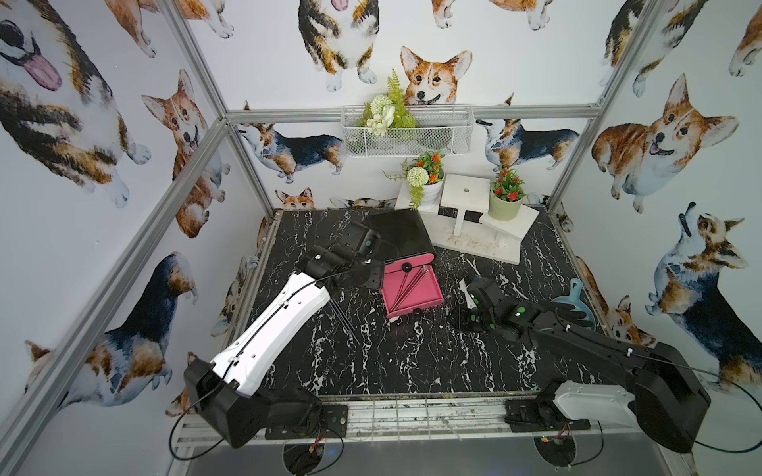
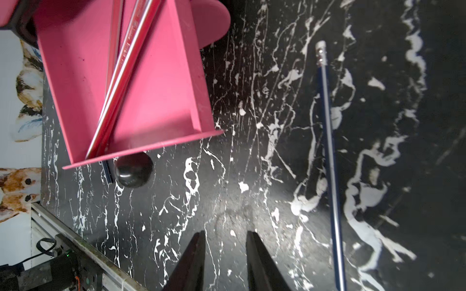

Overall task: Please place the pencils in the drawer according to their color
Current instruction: Place the pencil in the drawer, then close the drawer in the storage box.

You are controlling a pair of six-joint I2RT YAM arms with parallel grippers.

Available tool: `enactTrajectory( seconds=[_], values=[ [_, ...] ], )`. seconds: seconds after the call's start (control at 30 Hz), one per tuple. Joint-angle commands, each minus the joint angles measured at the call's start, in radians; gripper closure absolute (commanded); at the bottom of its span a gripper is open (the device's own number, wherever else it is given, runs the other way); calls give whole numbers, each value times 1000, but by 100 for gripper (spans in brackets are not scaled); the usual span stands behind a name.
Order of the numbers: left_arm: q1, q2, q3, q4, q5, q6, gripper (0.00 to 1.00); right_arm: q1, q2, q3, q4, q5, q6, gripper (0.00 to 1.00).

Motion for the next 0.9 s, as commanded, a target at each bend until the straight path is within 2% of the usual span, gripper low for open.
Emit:
enactTrajectory(
  seconds=[0.0, 0.03, 0.07, 0.23, 0.43, 0.67, 0.87],
  values=[
    [53, -84, -93, 121, -42, -142, 11, 0, 46, 3, 155, -7, 21, 68],
    [71, -109, -124, 130, -53, -164, 2, 1, 64, 4, 171, -3, 23, 69],
    [91, -135, -155, 137, -64, -190, 0, 1, 87, 8, 191, 2, 24, 70],
    [163, -214, -246, 126, -116, -272, 0, 1, 178, 49, 240, 19, 26, 74],
    [207, -245, -329, 130, -138, -323, 0, 1, 252, 101, 289, 42, 13, 75],
    [219, -265, -405, 172, -112, -339, 0, 1, 341, 205, 298, 68, -27, 75],
    [228, -282, -455, 233, -68, -339, 0, -1, 435, 259, 410, 94, -9, 75]
  ],
)
